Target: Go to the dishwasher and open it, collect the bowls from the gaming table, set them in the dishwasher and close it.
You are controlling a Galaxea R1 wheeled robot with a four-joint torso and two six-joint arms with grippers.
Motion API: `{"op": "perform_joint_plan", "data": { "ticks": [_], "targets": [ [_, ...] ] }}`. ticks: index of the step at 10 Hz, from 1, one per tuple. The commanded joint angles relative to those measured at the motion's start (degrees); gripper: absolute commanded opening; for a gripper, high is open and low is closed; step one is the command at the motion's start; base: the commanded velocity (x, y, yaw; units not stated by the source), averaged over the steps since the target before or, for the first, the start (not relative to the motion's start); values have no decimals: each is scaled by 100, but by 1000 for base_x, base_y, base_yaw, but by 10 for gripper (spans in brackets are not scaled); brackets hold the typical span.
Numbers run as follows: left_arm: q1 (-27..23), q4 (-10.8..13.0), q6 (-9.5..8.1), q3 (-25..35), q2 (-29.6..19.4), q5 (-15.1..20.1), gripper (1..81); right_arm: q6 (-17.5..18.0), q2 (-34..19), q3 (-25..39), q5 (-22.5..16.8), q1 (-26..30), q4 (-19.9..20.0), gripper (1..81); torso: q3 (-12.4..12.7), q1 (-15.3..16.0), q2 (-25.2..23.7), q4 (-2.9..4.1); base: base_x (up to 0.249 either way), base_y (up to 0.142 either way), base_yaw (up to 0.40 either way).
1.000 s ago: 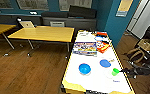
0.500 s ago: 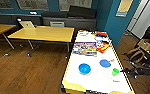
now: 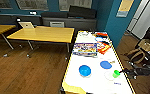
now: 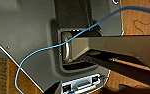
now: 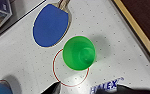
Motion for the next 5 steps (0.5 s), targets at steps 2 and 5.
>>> {"op": "perform_joint_plan", "data": {
  "ticks": [2,5],
  "targets": [
    [-68,35,8,87,14,385,811,-3,54,188,-107,601,224,811,0,-2,-2,0,74,0,0],
    [-68,44,8,87,5,385,811,5,195,144,-98,548,259,811,-2,2,0,0,24,0,0]
  ]
}}
